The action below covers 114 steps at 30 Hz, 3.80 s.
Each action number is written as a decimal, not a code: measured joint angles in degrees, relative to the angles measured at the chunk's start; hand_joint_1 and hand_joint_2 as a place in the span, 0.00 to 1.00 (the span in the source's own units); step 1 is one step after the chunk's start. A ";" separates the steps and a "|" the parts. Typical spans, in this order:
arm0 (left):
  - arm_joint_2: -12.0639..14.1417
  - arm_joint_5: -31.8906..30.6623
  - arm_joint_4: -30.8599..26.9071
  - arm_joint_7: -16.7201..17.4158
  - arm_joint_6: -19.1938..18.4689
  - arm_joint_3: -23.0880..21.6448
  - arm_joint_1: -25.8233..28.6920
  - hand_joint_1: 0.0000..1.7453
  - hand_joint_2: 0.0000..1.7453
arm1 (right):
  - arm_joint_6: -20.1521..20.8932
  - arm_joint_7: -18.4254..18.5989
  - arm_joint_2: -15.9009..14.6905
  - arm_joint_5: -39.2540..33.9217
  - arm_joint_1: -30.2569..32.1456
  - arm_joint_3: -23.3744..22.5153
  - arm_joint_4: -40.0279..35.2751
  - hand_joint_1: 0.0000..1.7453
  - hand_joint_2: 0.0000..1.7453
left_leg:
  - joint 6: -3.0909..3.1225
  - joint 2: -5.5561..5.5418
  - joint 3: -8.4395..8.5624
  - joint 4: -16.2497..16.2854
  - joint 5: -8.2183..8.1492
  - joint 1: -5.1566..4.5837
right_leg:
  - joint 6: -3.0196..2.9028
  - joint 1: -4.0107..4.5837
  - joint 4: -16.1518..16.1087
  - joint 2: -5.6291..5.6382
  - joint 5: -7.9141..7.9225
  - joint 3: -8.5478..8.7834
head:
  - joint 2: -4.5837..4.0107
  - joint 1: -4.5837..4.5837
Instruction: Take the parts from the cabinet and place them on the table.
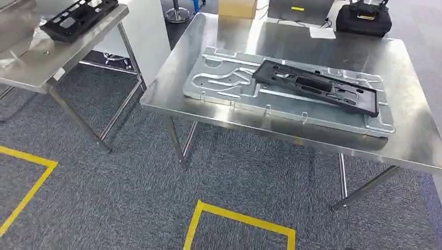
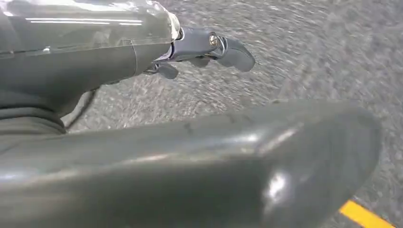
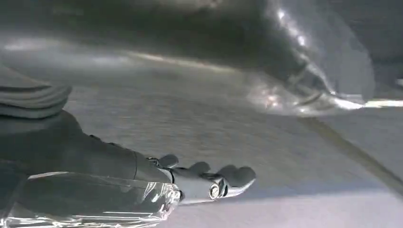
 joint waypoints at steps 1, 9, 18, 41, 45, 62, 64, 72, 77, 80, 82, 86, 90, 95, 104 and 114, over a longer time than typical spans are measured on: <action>0.00 0.07 0.00 0.04 0.00 0.00 0.01 0.00 0.00 | 0.02 0.46 0.00 0.28 -0.54 -0.59 1.35 0.00 0.00 | -0.10 -0.27 -1.08 0.42 0.65 0.00 | 0.14 0.02 2.86 0.02 -0.17 -0.17 | 0.00 0.02; -0.42 0.42 0.00 -0.24 -0.02 -0.15 -0.24 0.00 0.00 | 0.74 5.05 0.02 4.42 -5.30 -5.49 13.42 0.00 0.00 | -2.32 -3.09 -7.62 4.10 4.58 0.11 | -1.00 0.00 -14.25 2.54 3.70 13.08 | 0.02 0.11; -0.33 1.13 0.00 -0.46 0.42 -0.17 -0.13 0.00 0.00 | 1.92 9.35 0.15 13.44 -11.70 -16.64 24.83 0.00 0.00 | -5.02 -0.89 -10.05 22.18 -4.90 1.58 | -2.46 -0.31 -13.57 -2.52 9.71 5.50 | 0.00 -0.26; -0.68 0.74 -0.20 0.04 0.68 -2.03 -0.10 0.00 0.00 | 4.29 9.77 -0.15 22.77 -17.44 -28.41 35.73 0.00 0.00 | -2.01 -5.71 -7.25 3.69 3.74 -0.74 | -2.74 0.51 -15.95 2.79 3.93 14.34 | 0.00 -0.20; -0.83 0.44 -0.31 0.68 0.66 -2.30 0.00 0.00 0.00 | 5.31 10.42 0.02 23.76 -17.70 -29.37 37.11 0.00 0.00 | -3.52 -1.65 -10.90 13.59 -5.20 0.37 | -3.66 0.29 -15.94 -0.23 5.30 12.96 | 0.00 -0.57; -1.01 0.48 -0.31 1.70 1.68 -2.93 -0.12 0.00 0.00 | 15.48 8.17 -0.13 29.14 -19.54 -35.06 41.15 0.00 0.00 | -0.64 -1.34 -2.54 3.19 -1.55 0.78 | 0.23 -0.41 3.98 0.05 -3.53 1.83 | 0.00 -0.11; -0.96 0.66 -0.28 1.81 1.70 -2.93 0.00 0.00 0.00 | 16.15 8.11 -0.13 29.85 -19.65 -35.67 41.59 0.00 0.00 | -0.64 -2.61 -2.56 3.33 -1.48 0.54 | -0.07 -0.39 2.55 0.13 -0.63 2.16 | 0.00 -0.11; -0.68 0.79 -0.24 2.03 1.68 -2.93 -0.08 0.00 0.00 | 17.40 8.04 -0.09 32.04 -20.52 -37.44 42.22 0.00 0.00 | -2.76 -7.03 -3.77 3.86 -0.62 0.21 | -2.16 -0.43 -13.59 2.36 7.04 8.40 | 0.02 -0.18; -0.46 0.92 -0.22 2.23 1.64 -2.95 -0.38 0.00 0.00 | 17.62 7.82 0.09 33.05 -20.55 -38.68 42.50 0.00 0.00 | -4.12 -1.15 -11.46 20.98 -9.61 1.11 | -2.80 -0.36 -14.03 -1.47 7.31 8.40 | 0.00 -0.76; -0.33 0.94 -0.22 2.58 1.64 -2.95 -0.16 0.00 0.00 | 17.99 7.56 0.11 33.63 -20.94 -39.21 42.74 0.00 0.00 | -4.64 -0.57 -8.46 16.15 -5.71 1.60 | -2.44 -0.53 -13.85 -3.22 7.05 8.58 | 0.00 -0.76; -0.17 0.98 -0.22 2.67 1.64 -2.95 -0.27 0.00 0.00 | 18.14 7.54 0.13 33.99 -21.18 -39.54 43.01 0.00 0.00 | -4.58 2.08 -2.30 5.12 -1.72 1.71 | -1.83 -0.57 -13.60 -4.21 6.65 9.01 | 0.00 -0.79; 0.00 1.38 -0.20 3.04 1.60 -2.97 -0.24 0.00 0.00 | 18.10 7.56 0.13 34.66 -21.67 -39.69 43.57 0.00 0.00 | -2.87 1.43 -2.51 4.18 -2.35 0.79 | -0.47 -0.10 -13.61 -5.55 6.48 9.19 | 0.00 -0.37; 0.37 1.90 -0.20 3.15 1.44 -2.95 -0.28 0.00 0.00 | 18.03 7.54 0.07 35.80 -21.77 -39.71 44.32 0.00 0.00 | -1.22 -0.25 -2.39 3.39 -1.61 1.15 | 0.11 -0.52 -6.61 -1.02 1.31 6.23 | 0.02 -0.22; 1.05 2.12 0.00 3.87 1.40 -2.95 -0.36 0.00 0.00 | 17.88 7.10 -0.02 37.44 -21.87 -39.73 45.21 0.00 0.00 | -0.95 -3.54 -2.48 3.49 -1.47 0.54 | -0.52 -0.29 1.02 0.19 1.72 1.41 | 0.00 -0.22; 1.92 1.57 0.52 3.21 1.09 -3.02 -0.28 0.00 0.00 | 18.05 6.77 0.02 38.34 -22.33 -39.93 45.30 0.00 0.00 | -3.13 -3.40 -3.97 5.75 -2.67 0.46 | -3.05 -0.39 -13.52 1.59 7.86 7.47 | 0.00 -0.35; 2.40 0.63 0.90 4.24 0.31 -4.44 -0.45 0.00 0.00 | 18.01 6.58 0.11 39.69 -22.64 -41.87 45.39 0.00 0.00 | -3.74 2.91 -1.95 3.93 -2.26 1.07 | -1.77 0.37 -12.94 -4.90 6.72 8.05 | 0.00 -0.55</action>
